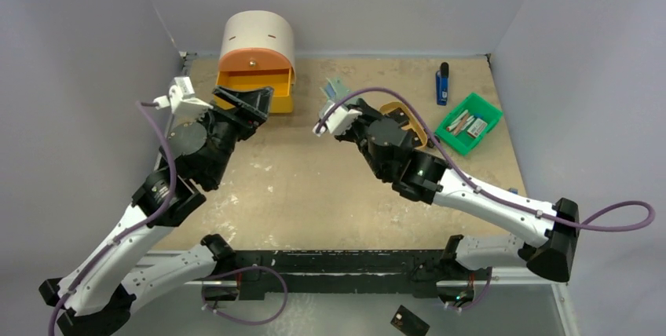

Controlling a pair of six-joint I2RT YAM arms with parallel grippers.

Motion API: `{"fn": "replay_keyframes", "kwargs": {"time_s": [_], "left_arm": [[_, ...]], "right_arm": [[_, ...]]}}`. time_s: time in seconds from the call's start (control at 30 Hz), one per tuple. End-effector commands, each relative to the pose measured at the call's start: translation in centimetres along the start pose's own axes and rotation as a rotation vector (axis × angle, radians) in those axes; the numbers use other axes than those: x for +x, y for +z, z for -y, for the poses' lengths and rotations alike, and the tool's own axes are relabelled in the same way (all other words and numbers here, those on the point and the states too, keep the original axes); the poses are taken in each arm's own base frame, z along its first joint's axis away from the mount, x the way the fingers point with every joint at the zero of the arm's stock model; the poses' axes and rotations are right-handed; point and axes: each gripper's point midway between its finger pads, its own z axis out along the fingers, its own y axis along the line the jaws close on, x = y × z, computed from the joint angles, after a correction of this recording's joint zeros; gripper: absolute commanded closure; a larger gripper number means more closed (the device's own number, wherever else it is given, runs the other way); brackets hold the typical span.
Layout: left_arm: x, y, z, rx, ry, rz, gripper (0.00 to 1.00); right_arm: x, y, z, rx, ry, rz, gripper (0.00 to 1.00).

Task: Put the credit cards into the card holder
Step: Close the card holder at the center of the board.

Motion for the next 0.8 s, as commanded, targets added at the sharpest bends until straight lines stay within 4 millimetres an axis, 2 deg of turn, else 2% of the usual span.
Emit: {"fn": "replay_keyframes", "kwargs": {"time_s": [0.0,0.13,0.23,0.37,0.5,0.77], "left_arm": [[1.0,-0.6,5.7,0.239,-0.045,-0.104,0.3],[3.6,-1.0,7.4,0.315,-0.118,-0.234,0.27],[5.4,-1.4,8.9,0.389,-0.193,-0.32,0.25],[7.2,-1.2,9.9,0.42,-0.189,-0.399,0.23],[8.4,-1.1,10.2,0.43,-0.173,-0.453,0.21],[10.8,-1.3,8.9,0.418,-0.172,-0.528,0.19]], "right_arm": [[-0.8,-2.5,7.1,0.314,-0.28,0.031,1.0],[-1.2,-3.7,7.4,0.343,-0.344,0.086,1.0],[-1.5,-4.4,6.8,0.375,-0.454,0.126,1.0],[-2.5,-4.9,5.8,0.408,-0.571,0.175,1.0],[-3.0,-4.9,4.9,0.418,-0.633,0.19,1.0],[-4.1,-5.0,4.6,0.448,-0.669,0.209,1.0]]}}
